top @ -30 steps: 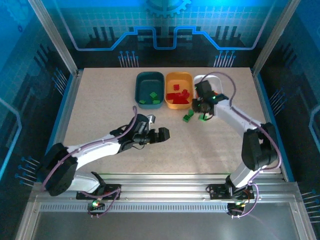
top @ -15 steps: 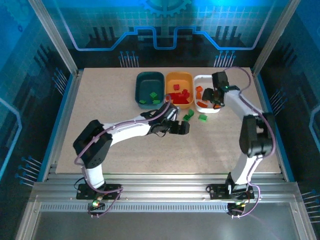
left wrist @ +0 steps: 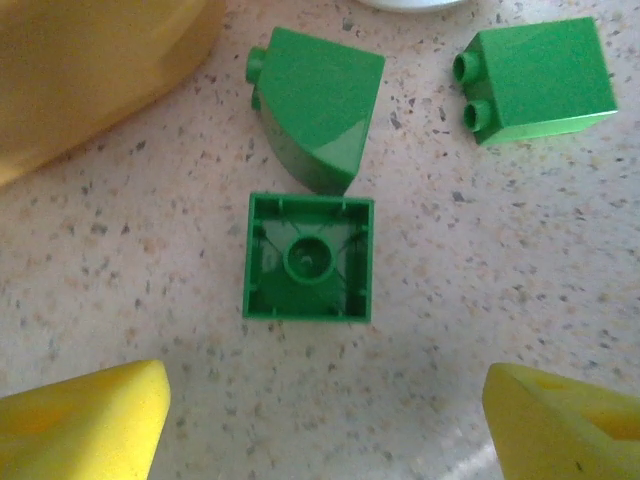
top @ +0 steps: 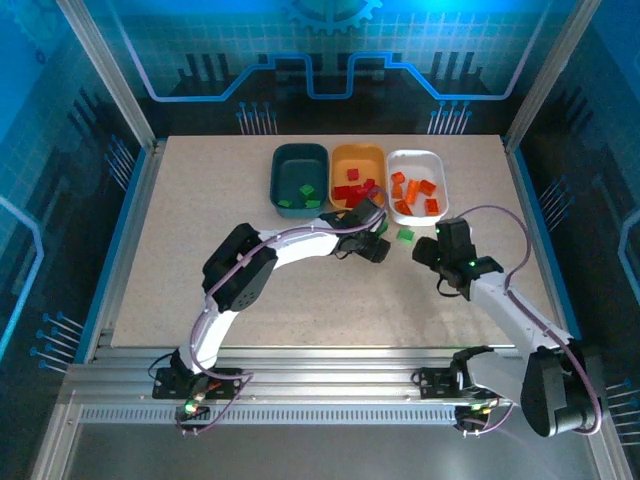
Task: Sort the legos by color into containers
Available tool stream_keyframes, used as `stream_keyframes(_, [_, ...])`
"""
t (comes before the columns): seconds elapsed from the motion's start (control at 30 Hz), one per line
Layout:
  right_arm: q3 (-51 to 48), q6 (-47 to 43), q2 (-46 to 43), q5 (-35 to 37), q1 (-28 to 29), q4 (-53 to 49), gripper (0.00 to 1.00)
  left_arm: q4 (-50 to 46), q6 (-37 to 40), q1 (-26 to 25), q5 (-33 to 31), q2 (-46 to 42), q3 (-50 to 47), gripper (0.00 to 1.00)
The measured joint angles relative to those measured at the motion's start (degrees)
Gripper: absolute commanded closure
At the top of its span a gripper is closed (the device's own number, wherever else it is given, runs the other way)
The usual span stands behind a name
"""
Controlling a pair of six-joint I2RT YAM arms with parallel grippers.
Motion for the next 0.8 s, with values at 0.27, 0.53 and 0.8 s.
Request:
stream_keyframes(0.27, [-0.6,2.8,1.8,4.3,0.3,3.5,0.28,-0.4,3.8,-0.2,-2.5,6.6,8.3,0.35])
stream_keyframes(0.53, [-0.7,3.2,2.1,4.4,0.3,4.5,0.3,-0.4,2.4,-0.3,-3.8,8.4,9.4,0.59])
stream_keyframes(0.8, [-0.8,3.1,1.0,3.3,0.3,5.6,0.3,2.6,2.2,-0.6,-4.4,6.3,5.0,0.73])
